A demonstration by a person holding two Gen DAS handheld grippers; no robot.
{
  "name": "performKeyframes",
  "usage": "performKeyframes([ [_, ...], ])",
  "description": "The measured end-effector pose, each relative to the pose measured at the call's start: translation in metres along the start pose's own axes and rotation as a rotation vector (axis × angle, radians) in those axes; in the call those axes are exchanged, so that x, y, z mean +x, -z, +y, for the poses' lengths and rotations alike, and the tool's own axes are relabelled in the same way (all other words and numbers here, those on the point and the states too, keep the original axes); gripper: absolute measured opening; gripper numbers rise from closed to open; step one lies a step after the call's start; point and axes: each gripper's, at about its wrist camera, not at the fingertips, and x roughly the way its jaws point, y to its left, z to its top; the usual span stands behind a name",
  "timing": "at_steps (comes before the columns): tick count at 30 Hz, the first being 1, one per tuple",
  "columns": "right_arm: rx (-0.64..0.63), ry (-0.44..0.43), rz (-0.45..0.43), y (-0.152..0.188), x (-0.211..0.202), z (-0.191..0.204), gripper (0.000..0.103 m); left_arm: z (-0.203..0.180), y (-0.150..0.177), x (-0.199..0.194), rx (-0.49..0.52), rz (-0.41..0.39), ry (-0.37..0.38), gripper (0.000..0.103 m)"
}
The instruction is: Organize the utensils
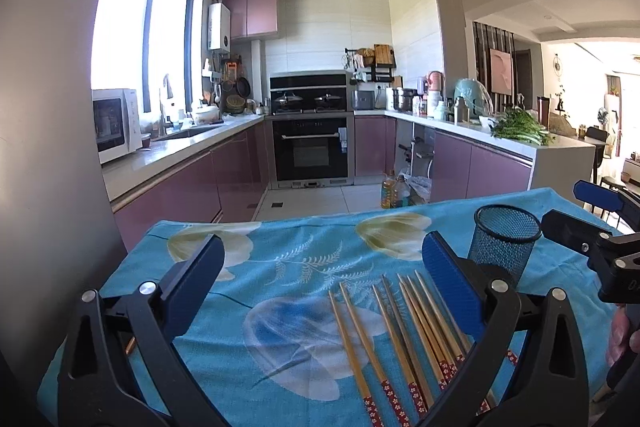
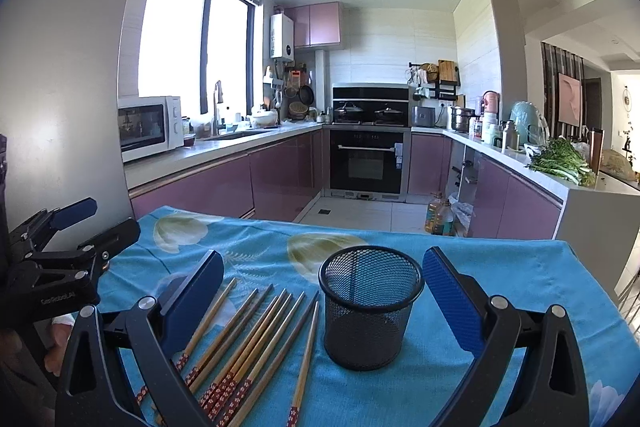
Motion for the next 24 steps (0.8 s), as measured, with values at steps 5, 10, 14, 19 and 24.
performKeyframes([
  [5, -0.023, -0.077, 0.173, 0.020, 0.019, 0.001, 0.094, 0.002, 0.018, 0.030, 0.044, 0.164, 0.042, 0.098],
  [10, -0.022, -0.109, 0.370, 0.047, 0.049, -0.001, 0.061, 0.004, 0.036, 0.054, 0.078, 0.288, 0.088, 0.088],
  [14, 0.006, -0.118, 0.447, 0.058, 0.066, -0.003, 0.046, 0.004, 0.045, 0.071, 0.076, 0.360, 0.135, 0.074],
  [19, 0.005, -0.118, 0.494, 0.061, 0.082, 0.000, 0.037, -0.003, 0.058, 0.093, 0.088, 0.460, 0.171, 0.055],
  [24, 0.013, -0.104, 0.536, 0.063, 0.095, 0.000, 0.033, -0.007, 0.067, 0.107, 0.076, 0.535, 0.225, 0.045],
])
